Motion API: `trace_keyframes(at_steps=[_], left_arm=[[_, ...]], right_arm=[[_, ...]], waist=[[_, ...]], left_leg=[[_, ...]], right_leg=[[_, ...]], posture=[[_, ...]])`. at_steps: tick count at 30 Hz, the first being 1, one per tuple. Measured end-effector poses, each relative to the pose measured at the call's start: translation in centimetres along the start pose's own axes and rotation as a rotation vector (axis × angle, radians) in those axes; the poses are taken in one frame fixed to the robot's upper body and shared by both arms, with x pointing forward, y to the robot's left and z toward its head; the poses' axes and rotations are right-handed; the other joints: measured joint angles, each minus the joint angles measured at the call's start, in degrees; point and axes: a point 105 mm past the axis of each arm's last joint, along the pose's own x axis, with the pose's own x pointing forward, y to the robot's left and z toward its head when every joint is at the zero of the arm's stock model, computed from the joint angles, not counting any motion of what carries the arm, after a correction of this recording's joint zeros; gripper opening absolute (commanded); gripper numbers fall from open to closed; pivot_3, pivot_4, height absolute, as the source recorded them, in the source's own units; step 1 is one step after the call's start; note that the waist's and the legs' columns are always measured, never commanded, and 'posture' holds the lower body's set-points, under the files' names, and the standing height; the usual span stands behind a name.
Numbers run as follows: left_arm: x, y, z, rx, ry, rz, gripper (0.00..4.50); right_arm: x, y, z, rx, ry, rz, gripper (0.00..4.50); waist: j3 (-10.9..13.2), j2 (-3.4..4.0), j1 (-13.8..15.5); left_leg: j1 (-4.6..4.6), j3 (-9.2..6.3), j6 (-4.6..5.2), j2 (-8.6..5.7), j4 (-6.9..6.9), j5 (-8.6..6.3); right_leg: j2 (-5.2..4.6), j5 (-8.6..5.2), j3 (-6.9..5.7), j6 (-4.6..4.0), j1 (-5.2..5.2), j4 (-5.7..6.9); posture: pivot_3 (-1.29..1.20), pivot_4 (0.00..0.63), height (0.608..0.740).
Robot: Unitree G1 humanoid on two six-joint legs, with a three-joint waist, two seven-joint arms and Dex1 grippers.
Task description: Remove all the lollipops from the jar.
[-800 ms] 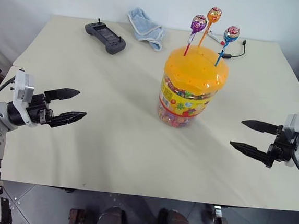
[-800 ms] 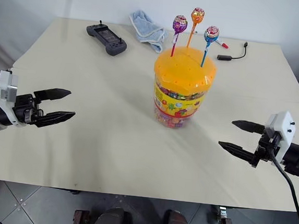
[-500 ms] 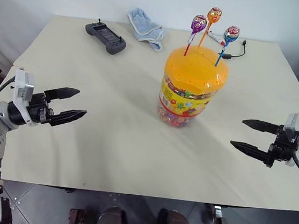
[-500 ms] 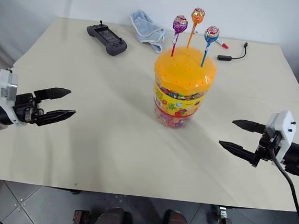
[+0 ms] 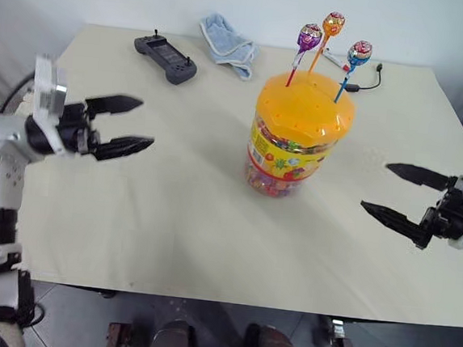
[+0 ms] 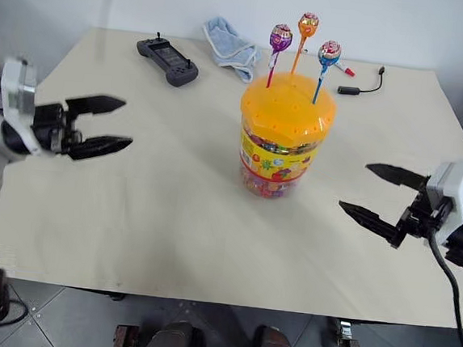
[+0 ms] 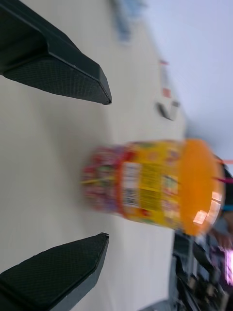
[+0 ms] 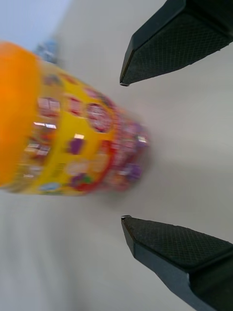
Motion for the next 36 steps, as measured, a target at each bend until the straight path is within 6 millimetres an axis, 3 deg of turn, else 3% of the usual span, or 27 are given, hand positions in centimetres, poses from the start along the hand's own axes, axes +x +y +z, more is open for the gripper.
trace_keyframes(at_steps=[5,11,21,24,30,36], left_arm=[[4.8,0.2,0.5,0.000,-0.090,-0.147,4.50],[11.3,1.1,2.7,0.014,-0.174,-0.242,4.50],[16.8,1.0,2.5,-0.055,-0.123,-0.303,4.50],[17.3,1.0,2.5,-0.022,-0.108,-0.301,3.93],[18.1,0.7,1.8,-0.018,-0.108,-0.306,2.14],[18.6,0.9,2.6,-0.003,-0.116,-0.291,0.28]], right_arm=[[0.2,1.4,1.4,0.006,-0.087,0.020,4.47],[0.8,2.0,3.9,0.001,-0.186,-0.005,4.47],[1.2,2.6,4.8,0.009,-0.198,-0.073,4.47],[1.2,2.8,4.7,0.009,-0.195,-0.097,4.50],[1.0,2.9,4.6,0.002,-0.193,-0.134,4.50],[0.9,2.7,4.5,-0.008,-0.186,-0.156,4.50]], waist=[[0.01,-0.04,0.30],[0.03,-0.08,0.02],[0.06,-0.12,0.04],[0.06,-0.12,0.00],[0.06,-0.12,-0.03],[0.06,-0.12,0.03]], left_leg=[[-0.05,-0.03,0.01,-0.03,0.06,0.00],[-0.09,-0.04,0.02,-0.03,0.08,0.00],[-0.13,-0.04,0.06,-0.05,0.04,-0.01],[-0.13,-0.04,0.07,-0.05,0.05,-0.01],[-0.14,-0.05,0.07,-0.05,0.06,0.00],[-0.14,-0.05,0.08,-0.05,0.06,-0.01]], right_leg=[[0.02,0.01,-0.04,0.01,0.02,-0.01],[0.03,0.02,-0.05,0.03,-0.01,-0.02],[0.02,0.02,-0.05,0.03,-0.04,-0.05],[0.02,0.02,-0.05,0.03,-0.04,-0.05],[0.02,0.02,-0.05,0.03,-0.04,-0.05],[0.02,0.02,-0.05,0.03,-0.04,-0.05]], posture=[[0.00,0.150,0.740],[0.00,0.150,0.740],[0.00,0.150,0.740],[0.00,0.150,0.740],[0.00,0.150,0.740],[0.00,0.150,0.740]])
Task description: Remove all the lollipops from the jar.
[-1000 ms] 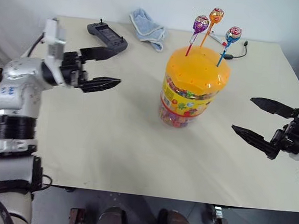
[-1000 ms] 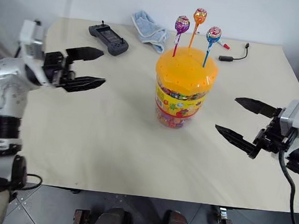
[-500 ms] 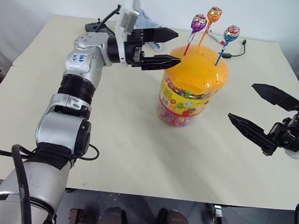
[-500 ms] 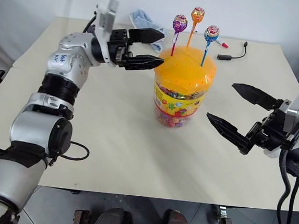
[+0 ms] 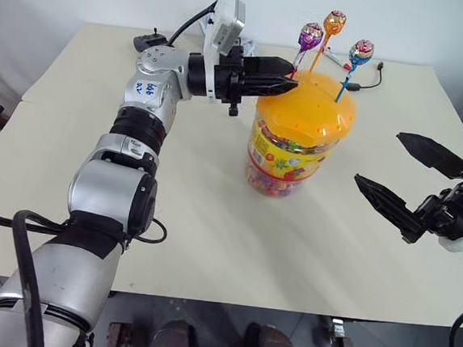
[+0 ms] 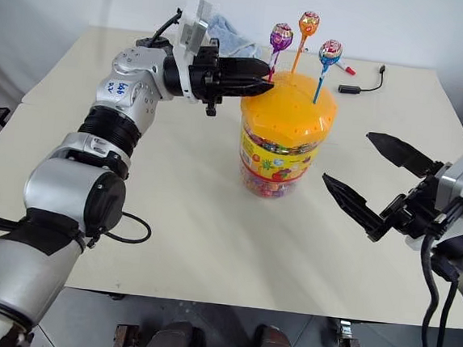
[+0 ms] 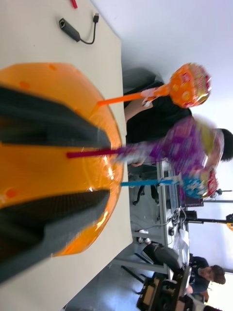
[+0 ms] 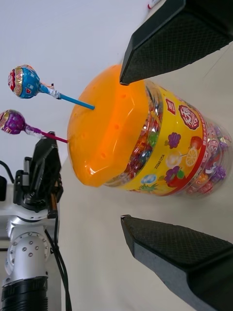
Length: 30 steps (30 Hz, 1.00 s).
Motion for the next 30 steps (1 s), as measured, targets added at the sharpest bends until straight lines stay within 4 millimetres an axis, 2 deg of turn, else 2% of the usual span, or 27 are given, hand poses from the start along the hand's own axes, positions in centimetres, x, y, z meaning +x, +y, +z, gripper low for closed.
trace_keyframes(at_steps=[1,6,11,15,16,18,21,23,26,30], left_arm=[[0.2,0.1,0.2,0.006,-0.002,0.006,0.02],[0.5,0.8,1.2,0.025,-0.029,0.055,0.02],[0.8,1.5,3.6,0.079,-0.063,0.099,0.02],[-0.1,3.0,6.3,0.124,-0.081,0.209,0.02],[-0.9,3.9,6.8,0.109,-0.048,0.285,0.02],[-3.7,5.7,7.2,0.063,0.026,0.450,0.02],[-7.6,6.8,6.2,0.021,0.132,0.593,0.02],[-10.0,7.0,4.0,-0.024,0.251,0.663,0.02],[-14.7,6.6,0.6,-0.119,0.447,0.794,0.02],[-20.9,4.4,-3.1,-0.261,0.677,0.975,0.02]], right_arm=[[0.0,0.0,0.1,-0.005,-0.003,-0.001,4.50],[0.1,-0.3,0.3,-0.030,-0.011,-0.011,4.50],[0.1,-0.8,0.4,-0.038,-0.010,-0.020,4.50],[0.4,-1.1,0.7,-0.059,-0.015,-0.012,4.50],[0.5,-1.2,0.6,-0.055,-0.015,-0.003,4.50],[0.7,-1.3,0.7,-0.056,-0.019,0.021,4.50],[0.7,-1.5,0.8,-0.056,-0.015,0.068,4.50],[0.8,-1.1,0.7,-0.050,-0.012,0.137,4.50],[0.7,-0.8,0.5,-0.040,0.002,0.233,4.50],[0.8,-0.1,0.4,-0.015,-0.002,0.352,4.50]], waist=[[0.00,0.00,-0.01],[0.01,-0.01,0.00],[0.01,-0.01,-0.04],[0.01,-0.02,-0.17],[0.01,-0.02,-0.18],[-0.01,0.03,-0.59],[-0.02,0.03,-1.10],[-0.01,0.02,-0.87],[-0.01,0.01,-1.11],[0.00,0.00,-1.62]], left_leg=[[0.00,0.00,0.00,0.00,0.00,0.00],[-0.01,-0.01,0.00,0.00,0.01,0.00],[-0.01,-0.01,0.01,0.00,0.01,0.00],[-0.01,-0.01,0.01,0.00,-0.03,0.00],[0.00,-0.02,0.01,0.00,-0.01,0.00],[0.04,0.02,0.02,-0.01,-0.08,0.01],[0.09,0.01,0.02,-0.01,-0.08,0.01],[0.08,-0.01,0.02,-0.01,-0.04,0.01],[0.09,-0.01,0.02,-0.02,-0.05,0.01],[0.08,-0.05,0.02,-0.01,-0.05,0.01]], right_leg=[[0.00,0.00,0.00,0.00,0.00,0.00],[0.00,0.00,0.00,0.00,0.00,0.00],[0.00,0.00,0.00,0.00,0.00,0.00],[0.00,0.00,0.01,0.00,-0.03,0.00],[0.00,0.00,0.01,0.00,-0.03,0.02],[0.00,0.00,0.07,0.00,-0.05,0.02],[0.01,0.00,0.06,0.00,-0.05,0.08],[0.00,0.00,0.05,0.00,-0.03,0.08],[0.01,0.00,0.06,0.00,-0.03,0.09],[0.00,0.00,0.06,0.00,-0.04,0.10]], posture=[[0.00,0.150,0.740],[0.00,0.150,0.740],[0.00,0.150,0.740],[0.00,0.150,0.740],[0.00,0.150,0.740],[0.00,0.150,0.740],[0.00,0.150,0.740],[0.00,0.150,0.740],[0.00,0.150,0.740],[0.00,0.150,0.740]])
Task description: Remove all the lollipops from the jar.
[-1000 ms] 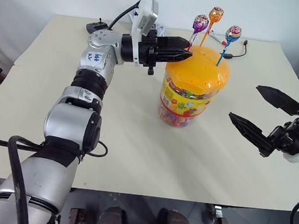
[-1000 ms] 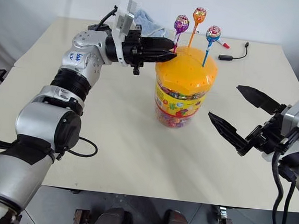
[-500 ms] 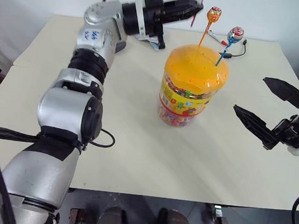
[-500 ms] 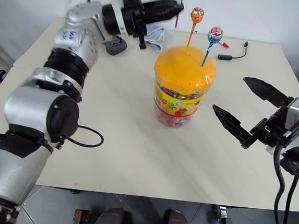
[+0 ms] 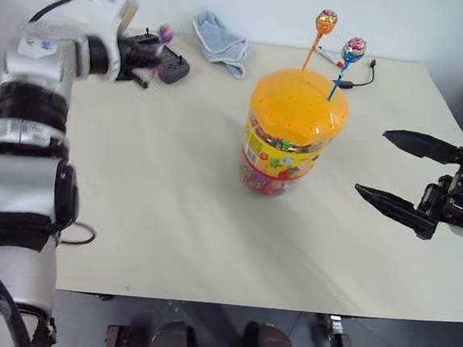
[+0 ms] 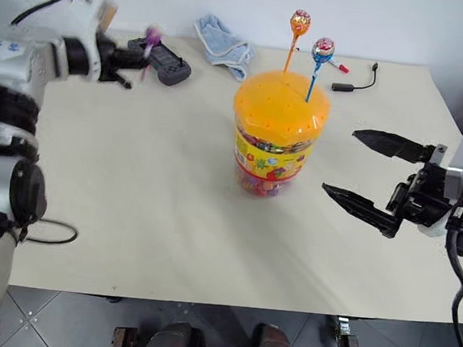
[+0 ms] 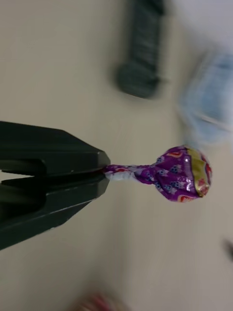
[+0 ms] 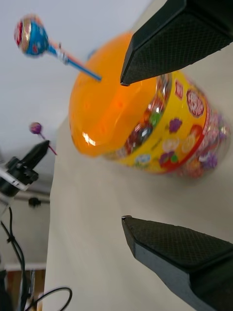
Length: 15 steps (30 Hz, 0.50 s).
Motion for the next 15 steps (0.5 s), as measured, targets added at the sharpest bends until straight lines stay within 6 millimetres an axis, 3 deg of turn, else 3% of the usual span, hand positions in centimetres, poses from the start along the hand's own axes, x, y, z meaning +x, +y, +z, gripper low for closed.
trace_keyframes(at_steps=[3,8,12,15], left_arm=[[-1.1,1.0,-3.9,-0.075,0.143,0.086,0.02],[-5.3,2.4,-11.3,-0.191,0.403,0.271,0.02],[-8.3,2.6,-15.4,-0.247,0.565,0.356,0.02],[-9.2,2.3,-16.6,-0.266,0.617,0.370,0.02]], right_arm=[[0.3,0.5,-0.1,0.012,-0.008,0.058,4.50],[1.4,0.2,-1.0,0.048,-0.008,0.104,4.50],[2.1,-0.3,-1.7,0.070,-0.016,0.110,4.50],[2.5,-0.6,-1.9,0.068,-0.023,0.118,4.50]], waist=[[0.03,-0.05,0.09],[0.03,-0.06,0.01],[0.05,-0.09,0.22],[0.05,-0.10,1.37]], left_leg=[[-0.01,-0.06,0.00,0.01,0.02,0.00],[0.03,-0.05,0.00,0.02,0.07,0.00],[0.03,-0.06,0.00,0.02,0.10,0.00],[0.02,-0.03,0.00,-0.01,0.21,0.00]], right_leg=[[-0.01,0.00,-0.01,0.00,0.00,0.07],[-0.02,0.00,0.04,0.00,-0.02,0.20],[-0.04,0.00,0.06,0.00,-0.05,0.34],[-0.08,0.00,0.09,0.00,-0.04,0.37]], posture=[[0.00,0.150,0.740],[0.00,0.150,0.740],[0.00,0.150,0.740],[0.00,0.150,0.740]])
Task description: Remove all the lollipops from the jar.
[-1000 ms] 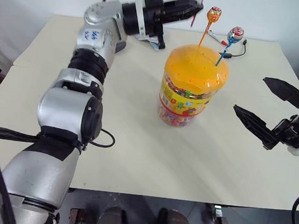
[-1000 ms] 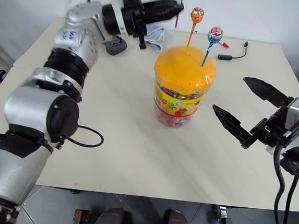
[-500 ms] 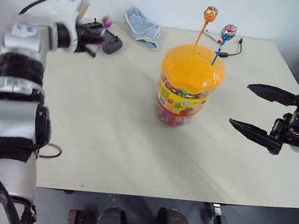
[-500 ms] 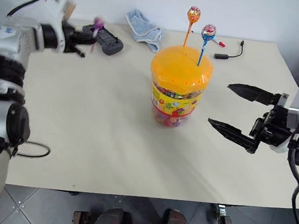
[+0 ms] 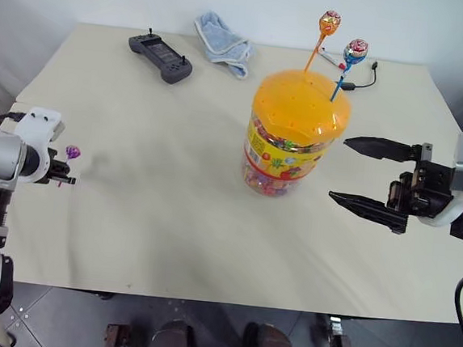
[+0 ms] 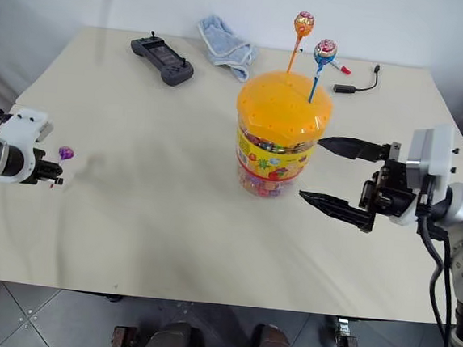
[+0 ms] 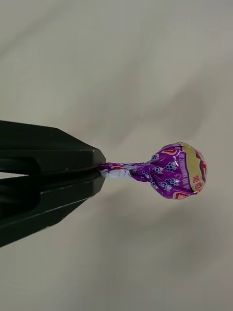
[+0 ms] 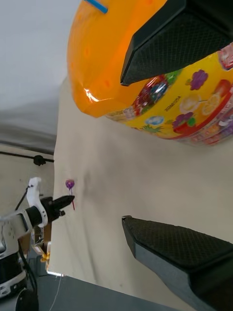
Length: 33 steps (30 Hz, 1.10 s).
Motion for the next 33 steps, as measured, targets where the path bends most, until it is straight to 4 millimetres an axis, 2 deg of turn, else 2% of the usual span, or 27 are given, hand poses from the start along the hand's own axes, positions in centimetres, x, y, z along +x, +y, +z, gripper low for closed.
trace_keyframes(at_steps=[1,4,7,10,14,17,22,24,27,30,33], left_arm=[[0.1,0.0,-0.5,-0.006,0.016,-0.001,0.02],[0.2,-0.2,-1.5,-0.032,0.057,-0.014,0.62],[-0.6,-0.2,-1.4,-0.032,0.053,-0.018,1.52],[-2.0,-0.2,-0.7,-0.008,0.029,-0.018,2.45],[-3.7,-1.6,0.9,0.054,-0.025,-0.077,3.71],[-4.7,-2.6,2.5,0.096,-0.094,-0.127,4.48],[-6.7,-5.7,7.0,0.227,-0.356,-0.292,4.48],[-7.1,-7.4,8.4,0.283,-0.478,-0.390,4.48],[-8.7,-10.5,10.5,0.367,-0.720,-0.576,4.48],[-10.4,-11.8,11.6,0.397,-0.903,-0.711,4.48],[-11.2,-12.9,11.3,0.456,-1.022,-0.853,4.48]], right_arm=[[0.2,-0.1,-0.1,-0.001,-0.004,0.004,4.50],[0.2,-0.3,-0.1,-0.006,-0.002,0.004,4.50],[0.1,-0.4,-0.3,-0.003,0.002,0.003,4.50],[-0.1,-0.6,-0.5,0.004,0.006,-0.001,4.50],[-0.2,-0.6,-0.5,-0.001,0.014,-0.001,4.50],[-0.5,-0.8,-0.4,-0.014,0.026,-0.007,4.50],[-1.6,-2.0,0.1,-0.052,0.053,-0.094,4.50],[-1.6,-2.7,0.4,-0.055,0.051,-0.143,4.50],[-1.3,-4.2,1.5,-0.068,0.036,-0.225,4.50],[-0.7,-5.3,2.6,-0.068,-0.004,-0.285,4.50],[0.4,-6.3,2.8,-0.037,-0.056,-0.314,4.50]], waist=[[0.00,0.00,0.17],[0.00,-0.01,0.45],[-0.01,-0.05,0.24],[-0.01,-0.05,0.07],[-0.01,-0.05,0.23],[-0.01,-0.05,0.27],[-0.01,-0.05,0.25],[-0.01,-0.04,0.11],[-0.01,-0.04,0.03],[-0.01,-0.04,-0.25],[-0.01,-0.03,-0.69]], left_leg=[[0.00,0.00,0.00,0.00,0.02,0.00],[-0.01,-0.01,0.00,0.00,0.04,0.00],[-0.02,0.00,0.00,0.00,0.04,0.00],[0.01,0.03,0.00,0.01,0.00,0.00],[0.01,0.04,-0.01,0.01,0.01,0.00],[0.00,0.04,-0.01,0.01,0.01,0.00],[-0.01,0.07,-0.01,0.00,0.05,0.00],[-0.01,0.07,-0.01,0.01,0.06,0.00],[-0.07,0.07,-0.01,0.02,0.15,0.00],[-0.05,0.08,-0.01,0.03,0.16,0.00],[-0.04,0.09,-0.01,0.02,0.18,0.00]], right_leg=[[0.00,0.00,0.00,0.00,0.01,0.00],[-0.01,0.00,-0.01,0.00,0.01,0.04],[0.00,0.00,-0.01,0.00,0.00,0.04],[0.00,0.00,0.00,-0.01,-0.02,0.05],[-0.01,0.00,0.03,-0.01,-0.02,0.05],[0.00,0.00,0.02,-0.01,-0.02,0.04],[-0.02,0.00,0.04,-0.01,-0.02,0.05],[-0.01,0.00,0.03,-0.01,-0.04,0.07],[-0.01,0.00,0.02,-0.01,-0.08,0.11],[0.00,0.00,0.00,-0.01,-0.09,0.15],[-0.01,0.00,-0.01,-0.01,-0.09,0.19]], posture=[[0.00,0.150,0.740],[0.00,0.150,0.740],[0.00,0.150,0.740],[0.00,0.150,0.740],[0.00,0.150,0.740],[0.00,0.150,0.740],[0.00,0.150,0.740],[0.00,0.150,0.740],[0.00,0.150,0.740],[0.00,0.150,0.740],[0.00,0.150,0.740]])
